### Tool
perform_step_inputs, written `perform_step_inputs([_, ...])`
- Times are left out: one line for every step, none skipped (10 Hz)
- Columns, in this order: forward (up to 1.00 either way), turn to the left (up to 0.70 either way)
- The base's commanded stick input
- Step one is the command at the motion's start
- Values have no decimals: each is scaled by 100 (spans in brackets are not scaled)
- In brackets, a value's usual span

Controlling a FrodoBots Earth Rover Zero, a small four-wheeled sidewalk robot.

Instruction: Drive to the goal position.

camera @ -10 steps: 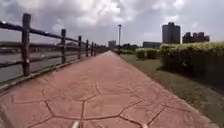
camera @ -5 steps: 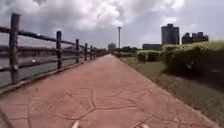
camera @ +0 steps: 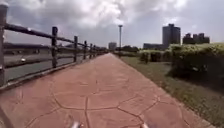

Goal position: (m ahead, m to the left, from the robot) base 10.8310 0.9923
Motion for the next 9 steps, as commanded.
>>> perform_step_inputs([70, 0])
perform_step_inputs([70, 0])
perform_step_inputs([70, 0])
perform_step_inputs([70, 0])
perform_step_inputs([70, 0])
perform_step_inputs([70, 0])
perform_step_inputs([70, 1])
perform_step_inputs([70, 2])
perform_step_inputs([70, 2])
